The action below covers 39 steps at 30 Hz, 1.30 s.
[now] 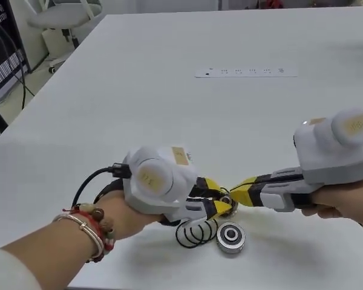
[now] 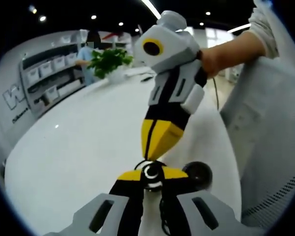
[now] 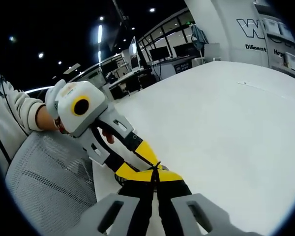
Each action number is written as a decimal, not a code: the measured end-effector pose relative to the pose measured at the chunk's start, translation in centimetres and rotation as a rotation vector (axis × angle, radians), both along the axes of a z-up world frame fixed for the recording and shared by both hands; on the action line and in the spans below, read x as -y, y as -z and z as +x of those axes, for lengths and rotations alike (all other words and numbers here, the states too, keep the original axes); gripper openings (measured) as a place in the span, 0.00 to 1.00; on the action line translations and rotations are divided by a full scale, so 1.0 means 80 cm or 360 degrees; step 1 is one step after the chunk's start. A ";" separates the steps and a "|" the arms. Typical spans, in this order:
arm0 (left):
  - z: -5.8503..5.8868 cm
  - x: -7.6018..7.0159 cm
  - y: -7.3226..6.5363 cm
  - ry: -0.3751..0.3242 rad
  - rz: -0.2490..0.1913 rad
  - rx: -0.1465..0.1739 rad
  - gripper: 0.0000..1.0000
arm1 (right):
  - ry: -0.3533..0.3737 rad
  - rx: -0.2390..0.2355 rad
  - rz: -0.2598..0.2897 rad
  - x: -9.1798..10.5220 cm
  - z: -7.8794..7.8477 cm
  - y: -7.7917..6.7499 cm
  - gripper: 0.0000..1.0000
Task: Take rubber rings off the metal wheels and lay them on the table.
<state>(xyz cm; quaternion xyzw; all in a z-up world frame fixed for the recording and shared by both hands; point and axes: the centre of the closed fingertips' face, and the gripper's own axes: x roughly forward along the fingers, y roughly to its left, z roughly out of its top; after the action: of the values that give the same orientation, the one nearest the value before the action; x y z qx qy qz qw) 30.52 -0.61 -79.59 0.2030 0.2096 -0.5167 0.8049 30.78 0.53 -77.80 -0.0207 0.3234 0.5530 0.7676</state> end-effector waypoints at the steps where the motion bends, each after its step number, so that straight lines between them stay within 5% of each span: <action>1: 0.000 0.000 0.000 -0.0007 -0.0006 -0.0003 0.14 | 0.0005 -0.0016 0.0006 0.002 -0.001 0.001 0.00; 8: 0.001 0.000 -0.001 -0.0016 -0.0024 -0.0024 0.14 | 0.0054 -0.0067 -0.0014 0.008 0.002 0.005 0.00; 12: 0.001 -0.003 -0.002 -0.0042 -0.0007 -0.0093 0.15 | 0.0058 -0.0061 -0.0038 0.011 0.003 0.008 0.00; 16: 0.001 -0.008 -0.010 -0.0031 0.0015 -0.0062 0.15 | 0.0067 -0.0069 -0.0023 0.011 0.004 0.005 0.00; 22: 0.004 -0.007 -0.039 -0.0052 -0.0082 -0.0050 0.31 | 0.0089 -0.0086 -0.0003 0.013 0.006 0.002 0.00; 31: 0.008 -0.028 -0.068 -0.0084 -0.0095 0.0020 0.40 | 0.0115 -0.0119 0.0037 0.013 0.007 -0.005 0.00; 39: 0.013 -0.035 -0.093 -0.0141 -0.0193 0.0032 0.46 | 0.0135 -0.0128 0.0093 0.011 0.008 -0.016 0.00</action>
<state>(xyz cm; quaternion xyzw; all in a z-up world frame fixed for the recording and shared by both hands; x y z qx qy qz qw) 31.56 2.16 -72.19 0.1495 0.1786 -0.4903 0.8399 31.44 -0.35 -76.55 0.0377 0.3382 0.5296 0.7770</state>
